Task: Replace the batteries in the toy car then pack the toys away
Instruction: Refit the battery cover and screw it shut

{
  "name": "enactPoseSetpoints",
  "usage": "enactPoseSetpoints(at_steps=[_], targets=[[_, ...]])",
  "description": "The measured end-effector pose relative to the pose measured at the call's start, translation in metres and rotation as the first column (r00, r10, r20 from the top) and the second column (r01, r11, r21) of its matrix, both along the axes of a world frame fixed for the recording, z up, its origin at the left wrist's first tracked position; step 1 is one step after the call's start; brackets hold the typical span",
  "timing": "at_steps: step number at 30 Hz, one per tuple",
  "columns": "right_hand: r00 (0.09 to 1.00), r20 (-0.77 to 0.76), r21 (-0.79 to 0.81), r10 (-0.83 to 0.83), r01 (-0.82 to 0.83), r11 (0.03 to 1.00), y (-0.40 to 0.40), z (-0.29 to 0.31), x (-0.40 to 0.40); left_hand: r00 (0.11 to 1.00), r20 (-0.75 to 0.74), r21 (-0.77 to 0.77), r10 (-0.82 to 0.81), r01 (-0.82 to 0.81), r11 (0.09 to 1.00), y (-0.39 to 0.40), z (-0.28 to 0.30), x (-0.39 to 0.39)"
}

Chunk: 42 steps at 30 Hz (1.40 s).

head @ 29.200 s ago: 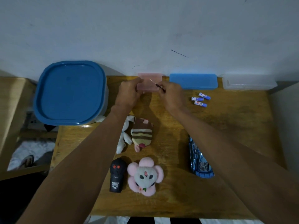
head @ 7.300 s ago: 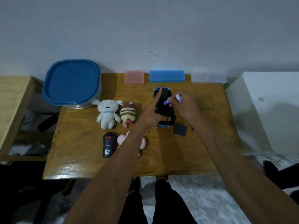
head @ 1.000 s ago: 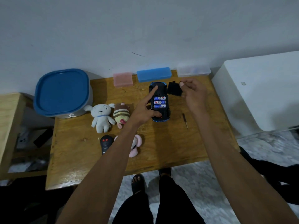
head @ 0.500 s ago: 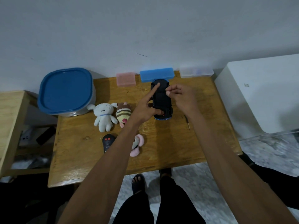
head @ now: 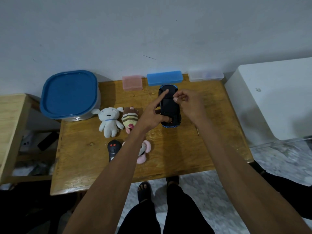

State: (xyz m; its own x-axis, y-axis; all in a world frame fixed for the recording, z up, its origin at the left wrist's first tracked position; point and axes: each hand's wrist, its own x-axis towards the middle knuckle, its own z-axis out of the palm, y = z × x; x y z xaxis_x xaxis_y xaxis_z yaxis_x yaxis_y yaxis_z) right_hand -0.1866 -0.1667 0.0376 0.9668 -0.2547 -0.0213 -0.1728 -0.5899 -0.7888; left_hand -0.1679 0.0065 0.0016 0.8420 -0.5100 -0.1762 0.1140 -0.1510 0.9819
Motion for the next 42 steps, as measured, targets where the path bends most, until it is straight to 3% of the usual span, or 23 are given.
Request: enactPoseSetpoints(at_steps=[7,18,42], targets=[[0.997,0.004,0.06,0.082,-0.082,0.995,-0.004,0.003,-0.004,1.0,-0.015,-0.017,0.008,-0.008,1.0,0.001,0.001,0.002],[1.0,0.02,0.071,0.006,-0.008,0.997,-0.005,0.001,0.001,0.999,-0.05,-0.019,-0.004,0.003,1.0,-0.001,-0.002,0.004],[0.998,-0.036,0.019,0.055,-0.054,0.998,-0.001,0.007,0.007,0.998,-0.053,0.012,0.015,-0.015,1.0,0.001,-0.007,0.005]])
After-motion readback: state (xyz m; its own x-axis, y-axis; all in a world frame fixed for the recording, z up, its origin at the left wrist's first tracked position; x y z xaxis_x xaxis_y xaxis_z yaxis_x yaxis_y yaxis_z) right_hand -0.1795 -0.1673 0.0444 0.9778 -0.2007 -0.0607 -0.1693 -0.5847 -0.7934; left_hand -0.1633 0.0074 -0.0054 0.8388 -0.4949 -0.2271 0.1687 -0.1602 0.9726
